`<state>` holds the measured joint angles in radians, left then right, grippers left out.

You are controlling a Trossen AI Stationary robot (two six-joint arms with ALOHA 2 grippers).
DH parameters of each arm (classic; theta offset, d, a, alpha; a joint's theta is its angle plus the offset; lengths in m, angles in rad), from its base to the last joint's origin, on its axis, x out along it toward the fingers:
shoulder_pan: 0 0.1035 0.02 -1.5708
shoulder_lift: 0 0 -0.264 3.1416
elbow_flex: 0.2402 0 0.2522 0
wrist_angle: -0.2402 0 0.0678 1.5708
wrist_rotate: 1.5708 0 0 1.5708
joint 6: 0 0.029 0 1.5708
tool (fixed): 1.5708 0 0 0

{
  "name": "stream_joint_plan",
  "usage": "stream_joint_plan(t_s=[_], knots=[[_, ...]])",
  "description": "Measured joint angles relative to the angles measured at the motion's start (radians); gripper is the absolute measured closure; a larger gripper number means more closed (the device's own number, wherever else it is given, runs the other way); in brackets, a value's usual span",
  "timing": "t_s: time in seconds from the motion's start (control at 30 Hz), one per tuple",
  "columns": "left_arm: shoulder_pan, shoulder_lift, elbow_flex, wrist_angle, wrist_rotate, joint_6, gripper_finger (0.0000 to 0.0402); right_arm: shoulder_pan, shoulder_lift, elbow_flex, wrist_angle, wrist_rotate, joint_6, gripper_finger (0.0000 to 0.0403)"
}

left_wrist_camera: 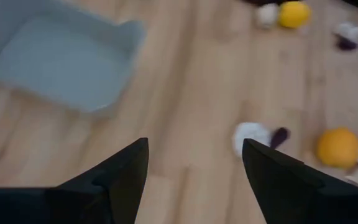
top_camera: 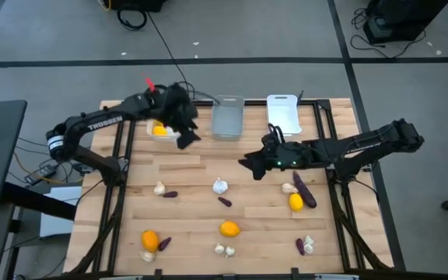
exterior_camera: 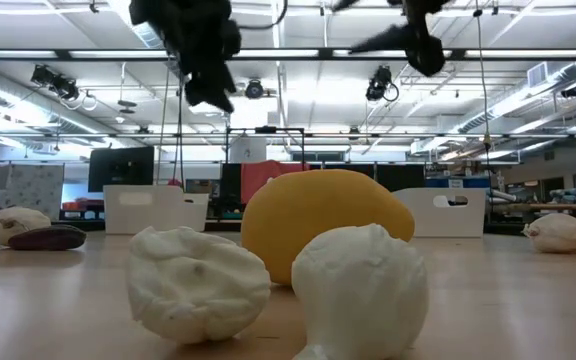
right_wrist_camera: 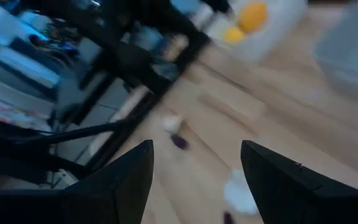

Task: Sort produce into baskets
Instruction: Put the lemon into the left white bin

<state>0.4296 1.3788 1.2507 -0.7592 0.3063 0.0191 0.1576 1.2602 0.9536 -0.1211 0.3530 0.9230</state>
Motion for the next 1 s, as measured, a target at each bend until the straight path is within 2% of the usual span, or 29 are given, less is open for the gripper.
stream_joint_plan(t_s=[0.1,0.23,0.43,0.67,1.0], knots=[[-0.126,0.0,0.0,0.045,-0.068,-0.025,0.0143,0.017,0.0,0.033,-0.054,0.053,-0.06,0.0151],[-0.287,0.002,0.0,0.089,-0.154,-0.032,0.0152,0.029,0.0,0.07,-0.233,0.057,-0.061,0.0151],[-0.466,0.039,0.0,0.253,-0.184,-0.128,0.0158,0.086,0.0,0.09,-0.479,0.023,0.002,0.0151],[-0.603,0.163,0.0,0.425,-0.256,-0.222,0.0158,0.195,0.0,0.09,-0.649,0.027,0.054,0.0151],[-0.73,0.39,-0.001,0.646,-0.258,-0.316,0.0158,0.296,0.0,0.09,-0.763,0.001,0.102,0.0151]])
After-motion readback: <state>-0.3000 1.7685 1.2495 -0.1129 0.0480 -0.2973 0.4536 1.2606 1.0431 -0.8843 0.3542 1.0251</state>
